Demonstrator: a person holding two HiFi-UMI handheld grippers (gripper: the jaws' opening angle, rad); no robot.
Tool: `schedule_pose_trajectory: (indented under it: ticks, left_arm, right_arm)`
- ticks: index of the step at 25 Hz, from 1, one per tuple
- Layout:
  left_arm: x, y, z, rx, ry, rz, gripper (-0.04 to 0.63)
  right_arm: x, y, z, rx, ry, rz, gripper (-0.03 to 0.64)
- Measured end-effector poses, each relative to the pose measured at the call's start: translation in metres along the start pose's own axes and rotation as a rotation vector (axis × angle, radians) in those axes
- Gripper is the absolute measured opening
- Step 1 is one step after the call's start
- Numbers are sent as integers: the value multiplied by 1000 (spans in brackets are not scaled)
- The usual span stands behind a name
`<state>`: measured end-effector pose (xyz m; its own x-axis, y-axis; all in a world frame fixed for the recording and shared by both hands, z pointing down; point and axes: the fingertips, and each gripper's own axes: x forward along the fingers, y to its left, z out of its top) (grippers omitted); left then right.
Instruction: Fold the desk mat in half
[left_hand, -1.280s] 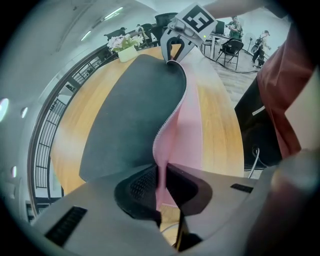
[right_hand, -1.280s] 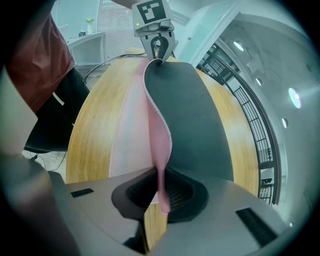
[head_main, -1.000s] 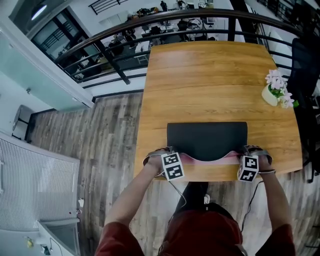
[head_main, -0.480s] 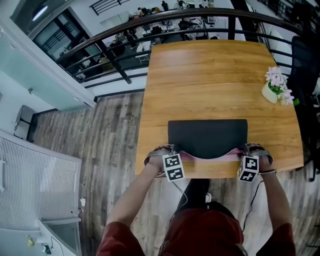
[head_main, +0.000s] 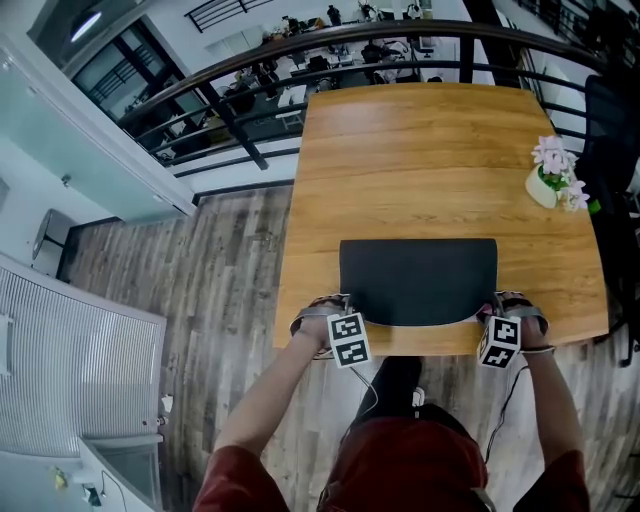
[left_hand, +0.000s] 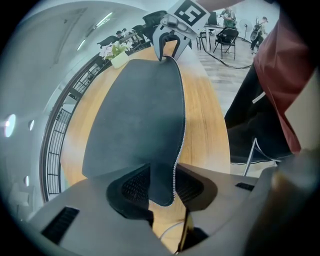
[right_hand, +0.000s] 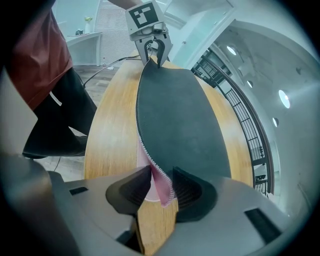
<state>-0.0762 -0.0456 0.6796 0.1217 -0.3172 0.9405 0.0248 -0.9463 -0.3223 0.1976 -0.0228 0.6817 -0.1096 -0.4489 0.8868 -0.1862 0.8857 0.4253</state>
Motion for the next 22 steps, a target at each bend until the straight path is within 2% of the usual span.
schedule_pose_trajectory:
  ticks: [5, 6, 11, 15, 22]
  left_arm:
    - [-5, -10, -4, -15, 12, -19, 162]
    - [-6, -13, -5, -19, 14, -29, 214]
    - [-12, -23, -8, -52, -7, -27, 216]
    - [-20, -32, -7, -119, -50, -16, 216]
    - [-42, -44, 8, -275, -180, 37, 216]
  right_arm:
    - [-5, 5, -2, 38, -3, -7, 152]
    - [-6, 6, -3, 45, -2, -7, 156]
    - [-15, 17, -4, 129, -16, 42, 216]
    - [-27, 27, -2, 202, -46, 44, 221]
    - [-56, 33, 10, 398, -163, 0, 222]
